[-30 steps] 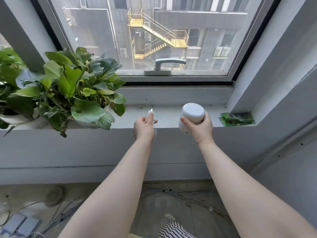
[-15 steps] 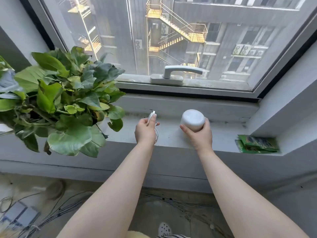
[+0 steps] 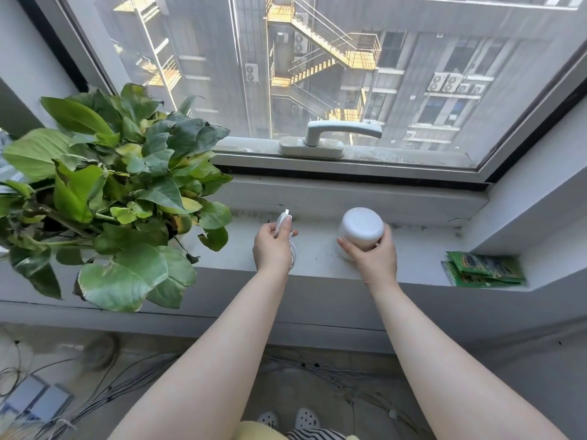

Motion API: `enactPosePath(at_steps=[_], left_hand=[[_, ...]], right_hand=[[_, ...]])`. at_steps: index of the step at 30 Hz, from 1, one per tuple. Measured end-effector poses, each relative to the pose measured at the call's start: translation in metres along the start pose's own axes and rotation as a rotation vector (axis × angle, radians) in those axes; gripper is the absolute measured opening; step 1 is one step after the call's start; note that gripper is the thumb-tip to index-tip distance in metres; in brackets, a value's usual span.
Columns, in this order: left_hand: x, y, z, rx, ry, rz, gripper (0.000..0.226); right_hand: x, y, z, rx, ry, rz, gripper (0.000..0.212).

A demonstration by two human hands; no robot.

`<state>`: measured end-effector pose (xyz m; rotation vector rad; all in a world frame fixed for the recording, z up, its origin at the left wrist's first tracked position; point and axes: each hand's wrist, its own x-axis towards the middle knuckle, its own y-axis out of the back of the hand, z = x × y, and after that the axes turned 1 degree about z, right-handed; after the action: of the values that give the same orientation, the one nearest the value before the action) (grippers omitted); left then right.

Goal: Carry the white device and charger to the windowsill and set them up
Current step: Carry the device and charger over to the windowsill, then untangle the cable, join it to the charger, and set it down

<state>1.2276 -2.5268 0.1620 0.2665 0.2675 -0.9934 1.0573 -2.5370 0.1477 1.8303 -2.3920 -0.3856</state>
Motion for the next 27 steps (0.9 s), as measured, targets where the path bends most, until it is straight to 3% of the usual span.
enactPosePath(at_steps=[10, 12, 16, 20, 23, 27], left_hand=[[-0.008, 0.003, 0.009, -0.008, 0.01, -0.041, 0.036], [-0.011, 0.004, 0.013, -0.008, 0.021, -0.055, 0.036], [-0.014, 0.004, 0.023, -0.113, 0.122, -0.091, 0.026], [-0.014, 0.005, 0.029, -0.309, 0.267, -0.204, 0.019], [-0.014, 0.009, 0.035, -0.438, 0.394, -0.357, 0.024], [-0.014, 0.014, 0.042, -0.471, 0.453, -0.461, 0.025]], right_hand=[[-0.005, 0.005, -0.004, -0.021, 0.054, -0.027, 0.103], [-0.013, 0.007, -0.011, -0.056, 0.103, 0.064, 0.094], [-0.029, 0.008, -0.032, -0.113, 0.347, 0.252, 0.057], [-0.045, -0.01, -0.053, -0.121, 0.455, 0.042, 0.03], [-0.057, -0.025, -0.054, -0.103, 0.297, -0.159, 0.022], [-0.062, -0.033, -0.048, -0.018, 0.171, -0.203, 0.021]])
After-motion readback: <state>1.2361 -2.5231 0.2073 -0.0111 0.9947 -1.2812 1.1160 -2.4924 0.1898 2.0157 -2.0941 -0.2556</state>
